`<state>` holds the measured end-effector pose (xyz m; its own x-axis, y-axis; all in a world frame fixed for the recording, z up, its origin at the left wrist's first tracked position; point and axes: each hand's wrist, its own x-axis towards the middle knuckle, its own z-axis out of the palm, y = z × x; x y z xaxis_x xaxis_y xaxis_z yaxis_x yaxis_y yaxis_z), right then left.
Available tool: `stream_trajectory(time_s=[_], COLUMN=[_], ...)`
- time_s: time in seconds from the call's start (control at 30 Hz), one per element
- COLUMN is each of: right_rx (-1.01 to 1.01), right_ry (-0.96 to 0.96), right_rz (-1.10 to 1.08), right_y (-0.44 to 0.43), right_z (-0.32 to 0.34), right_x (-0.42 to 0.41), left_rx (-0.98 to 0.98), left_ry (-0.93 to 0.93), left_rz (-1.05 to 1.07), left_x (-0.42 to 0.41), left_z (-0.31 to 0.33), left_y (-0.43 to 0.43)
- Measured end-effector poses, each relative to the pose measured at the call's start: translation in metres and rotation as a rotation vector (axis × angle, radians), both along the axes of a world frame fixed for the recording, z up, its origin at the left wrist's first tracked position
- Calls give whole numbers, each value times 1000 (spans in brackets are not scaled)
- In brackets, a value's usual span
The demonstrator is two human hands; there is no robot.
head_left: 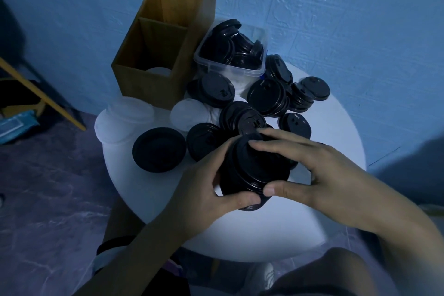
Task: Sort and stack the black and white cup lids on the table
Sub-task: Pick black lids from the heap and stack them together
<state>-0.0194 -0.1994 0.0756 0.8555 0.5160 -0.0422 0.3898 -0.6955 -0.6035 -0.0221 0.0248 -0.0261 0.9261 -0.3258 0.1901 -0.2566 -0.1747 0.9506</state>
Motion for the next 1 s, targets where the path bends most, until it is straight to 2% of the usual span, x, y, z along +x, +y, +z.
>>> stream_trajectory(time_s=[0.3,0.67,1.0], right_rx=[-58,-77,146], right_ry=[34,-94,35], right_rz=[29,-121,-219], right_y=[2,12,6], right_z=[9,-2,-19], right_x=[8,-8,-11], left_rx=[-1,30,58], left_ry=[9,-41,-90], left_rz=[3,34,25], left_x=[1,0,-3], left_z=[2,-1,-4], left_y=[0,-3,-2])
